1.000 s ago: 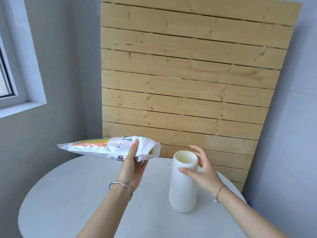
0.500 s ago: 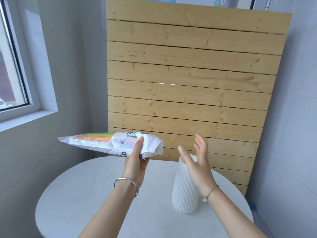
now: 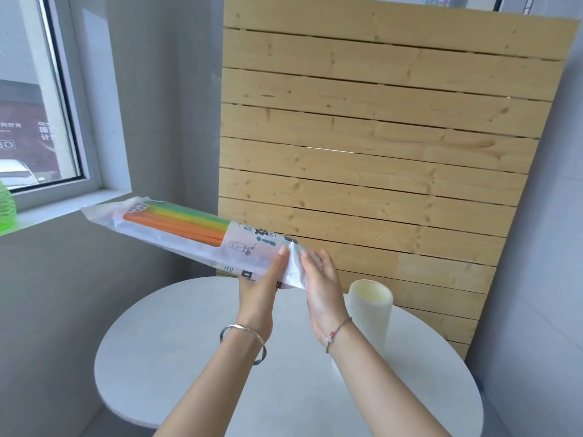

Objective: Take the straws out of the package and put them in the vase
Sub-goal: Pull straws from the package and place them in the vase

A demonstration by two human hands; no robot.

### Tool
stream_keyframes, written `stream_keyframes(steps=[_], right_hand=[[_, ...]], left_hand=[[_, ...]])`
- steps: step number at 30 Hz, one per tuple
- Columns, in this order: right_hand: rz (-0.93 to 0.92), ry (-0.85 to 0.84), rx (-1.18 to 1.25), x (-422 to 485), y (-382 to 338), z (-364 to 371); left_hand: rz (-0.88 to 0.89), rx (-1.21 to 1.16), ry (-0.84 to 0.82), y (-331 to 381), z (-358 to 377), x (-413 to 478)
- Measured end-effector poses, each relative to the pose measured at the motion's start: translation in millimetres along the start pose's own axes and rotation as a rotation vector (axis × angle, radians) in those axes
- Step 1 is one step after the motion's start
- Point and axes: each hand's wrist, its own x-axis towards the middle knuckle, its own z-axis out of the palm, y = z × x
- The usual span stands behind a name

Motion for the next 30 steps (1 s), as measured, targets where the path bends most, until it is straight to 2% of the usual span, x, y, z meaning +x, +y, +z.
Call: stream_keyframes(steps=[4, 9, 15, 18, 21, 23, 26, 30], right_hand=[[-0.019, -0.011, 0.033, -2, 7, -1], [-0.211, 0.027, -0.043, -15, 17, -3], [-0.347, 0.050, 0.046, -22, 35, 8], [-0.248, -0.031, 0.276, -22, 39, 10], [0.086, -0.041, 0.633, -15, 38, 4], [0.227, -0.019, 0.801, -9, 35, 0], [0.276, 0.010, 0.889, -1, 32, -2], [0.306, -0.046, 0.837, 3, 27, 1]], left_hand=[[-0.079, -0.124, -0.062, 8, -4, 1], [-0.086, -0.428, -0.261, 18, -6, 2], [-0.140, -0.368, -0.125, 14, 9, -12], [-0.042, -0.186, -0.026, 16, 7, -11], [0.041, -0.044, -0.016, 23, 3, -10], [0.087, 0.025, -0.038, 23, -1, -9], [0.104, 0.063, -0.070, 21, 0, -11], [0.096, 0.036, -0.071, 19, 2, -12]])
